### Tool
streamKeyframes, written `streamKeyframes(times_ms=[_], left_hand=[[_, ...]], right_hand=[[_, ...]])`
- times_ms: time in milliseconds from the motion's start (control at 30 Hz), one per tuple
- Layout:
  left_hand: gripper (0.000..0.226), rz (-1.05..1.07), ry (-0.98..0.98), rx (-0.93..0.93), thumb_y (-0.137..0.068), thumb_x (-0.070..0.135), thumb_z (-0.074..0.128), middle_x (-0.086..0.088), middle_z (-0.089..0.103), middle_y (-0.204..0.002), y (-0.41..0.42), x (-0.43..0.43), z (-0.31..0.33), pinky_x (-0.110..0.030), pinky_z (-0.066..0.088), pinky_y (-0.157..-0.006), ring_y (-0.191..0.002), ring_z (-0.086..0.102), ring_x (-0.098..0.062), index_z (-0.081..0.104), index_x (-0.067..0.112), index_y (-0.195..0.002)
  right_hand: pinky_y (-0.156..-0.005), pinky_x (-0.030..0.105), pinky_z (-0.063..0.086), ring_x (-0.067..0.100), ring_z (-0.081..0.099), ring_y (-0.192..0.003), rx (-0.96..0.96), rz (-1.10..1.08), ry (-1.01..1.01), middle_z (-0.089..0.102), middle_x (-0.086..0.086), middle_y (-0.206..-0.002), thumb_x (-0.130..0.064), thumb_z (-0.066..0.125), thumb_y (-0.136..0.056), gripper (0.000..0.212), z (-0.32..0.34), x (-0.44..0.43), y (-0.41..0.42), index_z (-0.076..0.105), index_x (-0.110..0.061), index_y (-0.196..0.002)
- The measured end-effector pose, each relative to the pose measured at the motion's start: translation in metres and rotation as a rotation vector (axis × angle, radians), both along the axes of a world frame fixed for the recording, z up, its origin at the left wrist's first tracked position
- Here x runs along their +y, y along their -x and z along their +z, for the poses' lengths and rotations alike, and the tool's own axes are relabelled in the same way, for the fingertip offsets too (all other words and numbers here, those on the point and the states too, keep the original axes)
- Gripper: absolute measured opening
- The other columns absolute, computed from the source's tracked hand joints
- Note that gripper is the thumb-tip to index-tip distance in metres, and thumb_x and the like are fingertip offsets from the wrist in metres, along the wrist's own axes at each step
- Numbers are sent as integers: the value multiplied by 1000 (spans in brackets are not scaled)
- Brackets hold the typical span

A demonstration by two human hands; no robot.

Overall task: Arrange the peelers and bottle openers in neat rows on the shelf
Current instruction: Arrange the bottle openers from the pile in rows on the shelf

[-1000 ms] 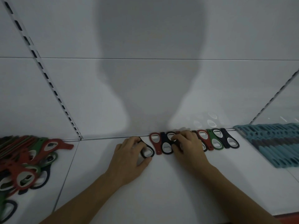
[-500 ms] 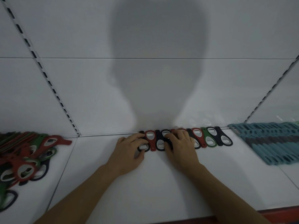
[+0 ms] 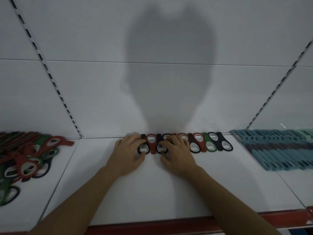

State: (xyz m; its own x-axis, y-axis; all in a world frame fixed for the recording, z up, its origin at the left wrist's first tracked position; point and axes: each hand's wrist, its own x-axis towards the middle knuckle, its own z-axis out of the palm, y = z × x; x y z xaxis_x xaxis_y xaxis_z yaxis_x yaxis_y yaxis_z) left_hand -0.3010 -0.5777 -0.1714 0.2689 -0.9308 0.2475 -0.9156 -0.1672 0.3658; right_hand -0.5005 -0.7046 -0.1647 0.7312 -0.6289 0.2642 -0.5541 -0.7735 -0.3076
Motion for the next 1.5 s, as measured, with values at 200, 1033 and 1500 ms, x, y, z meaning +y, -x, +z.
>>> streamKeyframes(times_ms=[200, 1033, 1500], left_hand=[[51, -14, -6, -36, -89, 50, 44, 12, 55, -137, 0, 0, 1, -39, 36, -104, -129, 50, -14, 61, 29, -132], [71, 653, -307, -193, -94, 51, 52, -3, 34, -153, -315, 337, 86, -50, 32, -110, -141, 34, -26, 28, 27, -156], [129, 138, -441, 227, -69, 69, 82, 10, 4, -169, -457, 347, 48, -48, 10, -127, -153, 5, -9, 1, 32, -163]], right_hand=[[-99, 45, 39, 23, 49, -118, 5, -6, -13, 56, -3, -122, -44, 47, -85, 40, -2, 0, 0, 65, -30, -118], [-113, 36, 33, 19, 37, -131, 61, 758, 28, 43, 0, -140, -36, 56, -91, 60, 65, 213, -372, 42, -22, -147], [-105, 37, 43, 29, 54, -119, 453, 758, 212, 57, 10, -130, -48, 74, -71, 78, 71, 275, -530, 49, -10, -134]])
